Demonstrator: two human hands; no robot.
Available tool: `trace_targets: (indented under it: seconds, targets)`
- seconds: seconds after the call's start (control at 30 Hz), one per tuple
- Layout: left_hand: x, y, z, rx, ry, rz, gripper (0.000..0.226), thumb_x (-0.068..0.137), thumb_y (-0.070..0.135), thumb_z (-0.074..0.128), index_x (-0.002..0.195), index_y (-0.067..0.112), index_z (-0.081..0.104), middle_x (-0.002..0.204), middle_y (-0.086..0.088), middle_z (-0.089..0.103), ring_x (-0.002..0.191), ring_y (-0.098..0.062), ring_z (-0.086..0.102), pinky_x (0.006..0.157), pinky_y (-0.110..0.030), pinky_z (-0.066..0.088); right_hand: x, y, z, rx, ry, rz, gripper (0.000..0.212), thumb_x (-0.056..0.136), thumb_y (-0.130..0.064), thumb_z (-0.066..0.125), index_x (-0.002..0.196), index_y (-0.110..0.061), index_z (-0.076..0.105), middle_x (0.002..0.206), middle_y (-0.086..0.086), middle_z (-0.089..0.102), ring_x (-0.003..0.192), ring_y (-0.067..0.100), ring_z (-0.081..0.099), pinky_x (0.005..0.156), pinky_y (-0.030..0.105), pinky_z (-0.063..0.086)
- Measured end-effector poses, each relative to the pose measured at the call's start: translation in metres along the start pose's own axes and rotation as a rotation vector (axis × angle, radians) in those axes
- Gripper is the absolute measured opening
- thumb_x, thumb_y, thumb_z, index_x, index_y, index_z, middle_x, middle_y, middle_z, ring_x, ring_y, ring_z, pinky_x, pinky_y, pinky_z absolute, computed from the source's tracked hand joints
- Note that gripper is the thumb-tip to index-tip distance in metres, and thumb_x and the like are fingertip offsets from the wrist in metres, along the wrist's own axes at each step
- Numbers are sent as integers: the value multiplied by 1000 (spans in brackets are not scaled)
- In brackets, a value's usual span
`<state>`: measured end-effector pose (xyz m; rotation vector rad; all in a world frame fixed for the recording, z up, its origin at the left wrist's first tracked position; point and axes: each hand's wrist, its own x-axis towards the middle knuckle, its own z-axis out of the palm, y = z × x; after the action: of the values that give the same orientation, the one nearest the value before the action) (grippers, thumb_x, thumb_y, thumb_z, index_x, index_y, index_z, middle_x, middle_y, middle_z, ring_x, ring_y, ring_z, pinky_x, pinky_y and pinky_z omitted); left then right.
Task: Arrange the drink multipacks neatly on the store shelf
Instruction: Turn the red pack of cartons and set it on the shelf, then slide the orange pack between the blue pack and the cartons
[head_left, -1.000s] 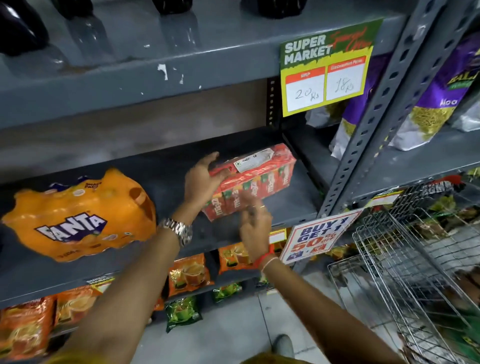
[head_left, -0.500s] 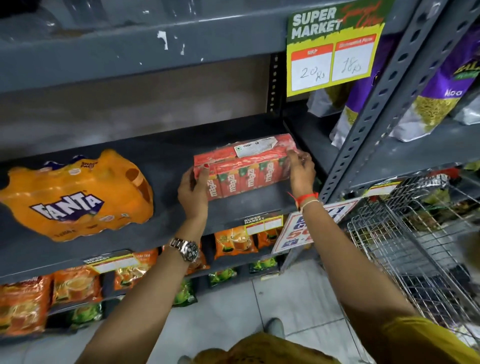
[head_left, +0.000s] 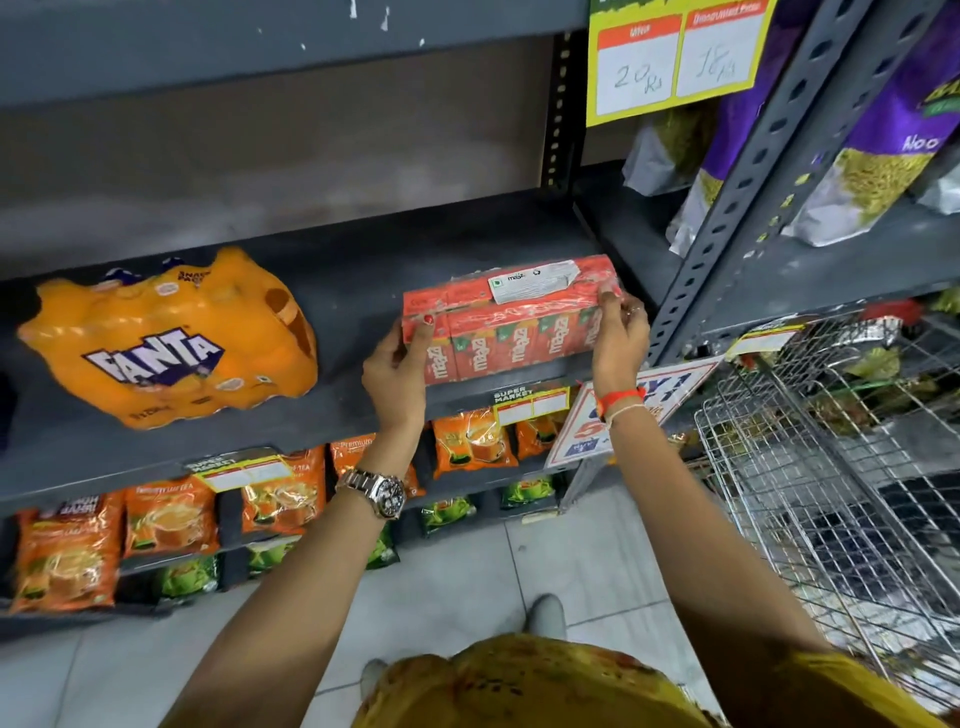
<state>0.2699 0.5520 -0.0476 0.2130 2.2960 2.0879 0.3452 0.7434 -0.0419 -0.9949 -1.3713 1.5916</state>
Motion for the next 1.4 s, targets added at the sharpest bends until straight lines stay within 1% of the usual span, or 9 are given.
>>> trace_targets:
  seconds: [0.17,0.4,0.6,0.77,0.9,1.0,1.17,1.27,1.4]
  targets:
    - [-7,2,-2,8,14,24,35,76,50,59,94,22,68,83,-3,70,85,-26,68,78,-42,54,-1,0,-2,18,-21,-3,8,95,-25,50,92,-18,53,90,-1,61,82,11,58,70,19,46]
    - [-12,2,0,-7,35,52,26,84,31,62,100,12,69,82,7,68,79,-8,65,74,-26,52,-2,3,-6,27,-53,-3,6,95,-27,51,93,-22,54,90,-4,62,86,12,61,76,22,50]
    - [-15,10,-1,-183,172,-72,54,91,23,52,139,5,36,128,1,51,116,-7,49,81,0,43,-18,12,-6,-15,11,-22,36,100,-26,38,129,-7,47,120,4,58,105,11,54,77,1,43]
    - [-31,-13,-47,-194,289,46,47,90,23,51,134,15,37,136,-11,47,114,-11,52,93,-21,46,-97,44,4,-60,93,-107,30,97,-7,40,126,3,39,113,1,39,94,-3,47,77,0,36]
    - [-19,-40,-130,-176,590,-2,43,84,31,54,122,24,36,123,-30,42,106,-37,47,85,-38,45,-165,60,43,-99,-131,-212,19,86,4,41,101,-5,48,92,6,44,79,-5,47,74,12,39]
    - [2,-34,-200,-196,679,40,36,84,26,52,115,22,35,110,-18,38,97,-27,44,80,-31,44,-200,54,87,-112,-474,-274,17,85,3,44,98,-5,52,85,2,51,78,-1,50,75,13,41]
    - [62,-22,-279,-154,386,-17,39,83,22,64,115,13,45,118,-7,43,107,-14,49,93,-26,43,-205,35,177,-226,-705,-213,33,92,-20,56,123,-12,47,123,15,51,110,15,52,97,24,44]
    - [85,-16,-295,-101,115,-55,19,86,19,61,103,19,50,113,-8,53,92,-6,56,75,-19,49,-197,30,213,-267,-687,4,57,94,-47,44,137,-11,38,142,12,43,129,22,44,111,42,36]
    - [93,-13,-305,-35,-29,-97,28,88,23,57,110,15,41,99,9,54,85,0,54,58,-5,47,-214,28,227,-255,-646,88,57,98,-52,24,141,-16,35,135,0,45,129,19,43,111,42,34]
